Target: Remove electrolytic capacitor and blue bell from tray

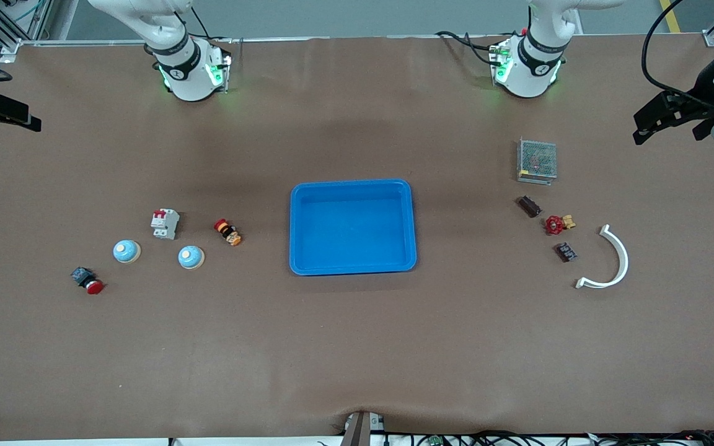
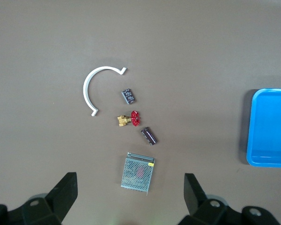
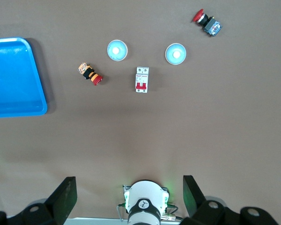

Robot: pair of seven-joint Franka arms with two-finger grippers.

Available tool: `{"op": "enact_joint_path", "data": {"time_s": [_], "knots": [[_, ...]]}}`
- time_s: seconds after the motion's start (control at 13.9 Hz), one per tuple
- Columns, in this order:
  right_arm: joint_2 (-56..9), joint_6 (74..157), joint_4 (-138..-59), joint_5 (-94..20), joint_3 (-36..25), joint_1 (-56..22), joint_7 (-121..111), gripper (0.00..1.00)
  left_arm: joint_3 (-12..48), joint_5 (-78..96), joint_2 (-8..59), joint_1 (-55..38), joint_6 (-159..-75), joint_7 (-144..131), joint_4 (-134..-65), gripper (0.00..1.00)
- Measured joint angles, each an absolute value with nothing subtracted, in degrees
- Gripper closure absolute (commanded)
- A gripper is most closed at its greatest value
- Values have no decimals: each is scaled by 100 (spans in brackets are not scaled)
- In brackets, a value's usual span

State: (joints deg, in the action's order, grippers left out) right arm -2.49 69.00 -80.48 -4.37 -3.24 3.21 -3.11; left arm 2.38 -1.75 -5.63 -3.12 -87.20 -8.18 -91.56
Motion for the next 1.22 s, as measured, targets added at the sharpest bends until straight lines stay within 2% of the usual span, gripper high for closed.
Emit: {"op": "enact_joint_path", "data": {"time_s": [0.29, 1.22], "knots": [[-249, 6900, -8047, -427, -318, 45, 92, 0, 237, -175, -563, -310, -8720, -818, -9156, 0], [-249, 6900, -8047, -417, -352, 38, 95, 0, 282, -175, -631, -316, -8730, -818, -9152, 0]]}}
